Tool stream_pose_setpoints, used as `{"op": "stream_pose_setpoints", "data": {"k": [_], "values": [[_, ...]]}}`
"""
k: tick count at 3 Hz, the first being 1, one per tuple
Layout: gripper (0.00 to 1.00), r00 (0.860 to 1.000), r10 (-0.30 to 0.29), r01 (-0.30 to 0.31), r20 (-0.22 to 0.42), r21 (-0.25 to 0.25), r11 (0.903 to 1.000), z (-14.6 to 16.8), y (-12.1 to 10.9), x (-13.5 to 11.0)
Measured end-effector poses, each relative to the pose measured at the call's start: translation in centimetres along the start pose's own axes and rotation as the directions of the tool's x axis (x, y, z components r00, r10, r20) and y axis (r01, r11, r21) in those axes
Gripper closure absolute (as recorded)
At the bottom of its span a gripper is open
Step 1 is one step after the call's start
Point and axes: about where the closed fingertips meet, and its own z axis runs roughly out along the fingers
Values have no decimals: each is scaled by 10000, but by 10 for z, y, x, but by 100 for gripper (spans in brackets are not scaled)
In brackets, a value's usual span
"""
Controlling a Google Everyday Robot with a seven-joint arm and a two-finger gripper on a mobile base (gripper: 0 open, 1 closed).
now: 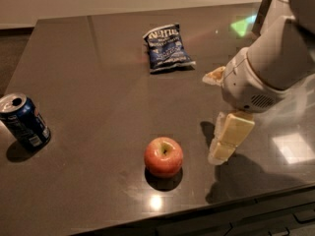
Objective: Move apple near pepsi can
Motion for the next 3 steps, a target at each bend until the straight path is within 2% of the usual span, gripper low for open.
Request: {"op": "stream_pose_setpoints", "data": {"k": [1, 3], "values": [[0, 9979, -1, 24, 641, -365, 9993, 24, 11, -14], [0, 9857, -149, 288, 1676, -806, 9963, 53, 30, -35]]}}
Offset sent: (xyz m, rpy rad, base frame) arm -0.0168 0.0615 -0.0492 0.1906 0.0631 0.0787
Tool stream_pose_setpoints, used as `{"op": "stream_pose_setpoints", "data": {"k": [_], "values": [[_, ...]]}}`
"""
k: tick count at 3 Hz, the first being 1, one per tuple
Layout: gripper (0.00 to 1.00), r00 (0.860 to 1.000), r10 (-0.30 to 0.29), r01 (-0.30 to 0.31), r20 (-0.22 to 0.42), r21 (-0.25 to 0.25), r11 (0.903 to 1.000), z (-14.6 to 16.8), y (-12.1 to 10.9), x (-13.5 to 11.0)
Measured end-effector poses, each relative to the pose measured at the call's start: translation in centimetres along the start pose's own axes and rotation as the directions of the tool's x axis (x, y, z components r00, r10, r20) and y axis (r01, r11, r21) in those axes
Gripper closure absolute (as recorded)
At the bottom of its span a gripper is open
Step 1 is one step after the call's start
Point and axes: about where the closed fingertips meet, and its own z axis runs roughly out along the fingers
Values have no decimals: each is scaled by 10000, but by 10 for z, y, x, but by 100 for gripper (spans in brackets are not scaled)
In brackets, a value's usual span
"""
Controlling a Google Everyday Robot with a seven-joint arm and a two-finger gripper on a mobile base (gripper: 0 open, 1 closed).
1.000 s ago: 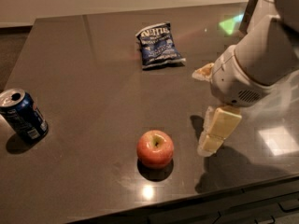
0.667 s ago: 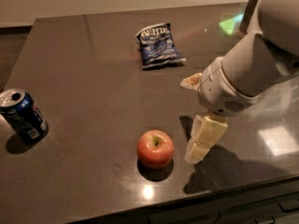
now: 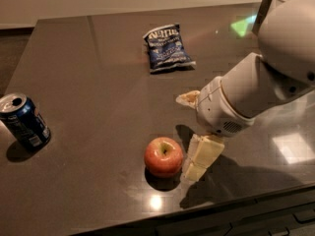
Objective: Move apple near pepsi can
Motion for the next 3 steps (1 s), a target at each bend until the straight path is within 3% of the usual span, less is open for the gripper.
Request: {"op": "stream_pose_setpoints", "data": {"k": [3], "values": [[0, 9941, -509, 550, 962, -404, 9977, 25, 21, -23]]}}
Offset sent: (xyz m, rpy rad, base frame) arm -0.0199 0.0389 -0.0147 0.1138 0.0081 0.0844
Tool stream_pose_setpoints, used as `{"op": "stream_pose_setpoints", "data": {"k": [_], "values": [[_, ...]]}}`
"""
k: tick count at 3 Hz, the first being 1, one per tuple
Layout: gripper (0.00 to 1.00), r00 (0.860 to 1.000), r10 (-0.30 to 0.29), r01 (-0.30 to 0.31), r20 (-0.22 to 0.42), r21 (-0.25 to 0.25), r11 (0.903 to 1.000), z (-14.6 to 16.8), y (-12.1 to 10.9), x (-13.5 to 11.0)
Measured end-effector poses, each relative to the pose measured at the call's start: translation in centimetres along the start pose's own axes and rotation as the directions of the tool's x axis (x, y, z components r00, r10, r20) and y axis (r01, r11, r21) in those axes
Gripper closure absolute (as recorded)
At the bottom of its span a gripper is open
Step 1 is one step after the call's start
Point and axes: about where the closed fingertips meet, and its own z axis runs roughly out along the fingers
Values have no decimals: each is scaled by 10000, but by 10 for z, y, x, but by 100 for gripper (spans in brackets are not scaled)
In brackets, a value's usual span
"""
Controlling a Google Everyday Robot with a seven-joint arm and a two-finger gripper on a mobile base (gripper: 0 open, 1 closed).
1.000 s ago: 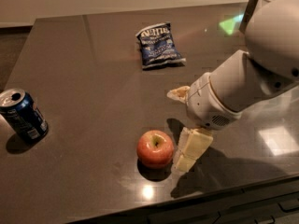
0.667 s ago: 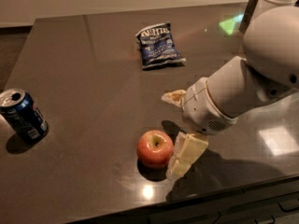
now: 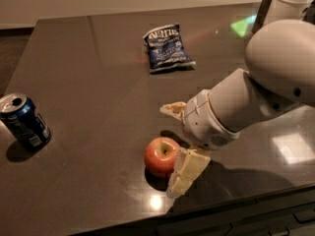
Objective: Move apple near pepsi can
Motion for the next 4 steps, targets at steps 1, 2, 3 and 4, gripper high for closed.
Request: {"op": "stream_pose_setpoints", "data": {"k": [1, 2, 3, 4], "values": [[18, 9999, -110, 112, 128, -161, 9998, 3, 4, -4], [41, 9997, -204, 206, 110, -169, 9996, 4, 6, -6], [64, 9996, -277, 277, 64, -89, 9996, 2, 7, -7], [87, 9998, -175, 176, 28, -47, 9998, -4, 1, -15]]}}
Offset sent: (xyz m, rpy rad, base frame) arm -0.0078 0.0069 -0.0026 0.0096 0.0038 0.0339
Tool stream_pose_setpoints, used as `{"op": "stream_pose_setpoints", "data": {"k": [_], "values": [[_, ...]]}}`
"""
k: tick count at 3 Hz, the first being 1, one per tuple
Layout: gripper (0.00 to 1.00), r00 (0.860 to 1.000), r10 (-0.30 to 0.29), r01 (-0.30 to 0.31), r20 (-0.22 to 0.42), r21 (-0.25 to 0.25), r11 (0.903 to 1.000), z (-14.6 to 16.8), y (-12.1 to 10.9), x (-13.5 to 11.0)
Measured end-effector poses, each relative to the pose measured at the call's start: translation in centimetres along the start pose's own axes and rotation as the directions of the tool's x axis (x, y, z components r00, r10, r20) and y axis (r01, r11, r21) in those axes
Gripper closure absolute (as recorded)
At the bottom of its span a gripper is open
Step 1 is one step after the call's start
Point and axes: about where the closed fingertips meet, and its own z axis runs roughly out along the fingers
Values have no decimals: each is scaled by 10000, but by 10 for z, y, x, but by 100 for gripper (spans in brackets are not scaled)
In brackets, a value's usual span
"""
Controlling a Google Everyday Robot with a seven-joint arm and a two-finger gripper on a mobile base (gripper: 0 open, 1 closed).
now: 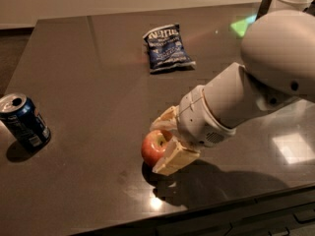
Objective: Move apple near pepsi can
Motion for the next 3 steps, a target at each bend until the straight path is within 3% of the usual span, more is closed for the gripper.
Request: {"op": "stream_pose_setpoints", "data": {"k": [1, 2, 3], "values": [[100, 9996, -221, 220, 154, 79, 9997, -3, -7, -28], [100, 9997, -207, 206, 153, 87, 9998, -2, -8, -28], [100, 9983, -505, 507, 298, -54, 9987, 13, -13, -46]]}}
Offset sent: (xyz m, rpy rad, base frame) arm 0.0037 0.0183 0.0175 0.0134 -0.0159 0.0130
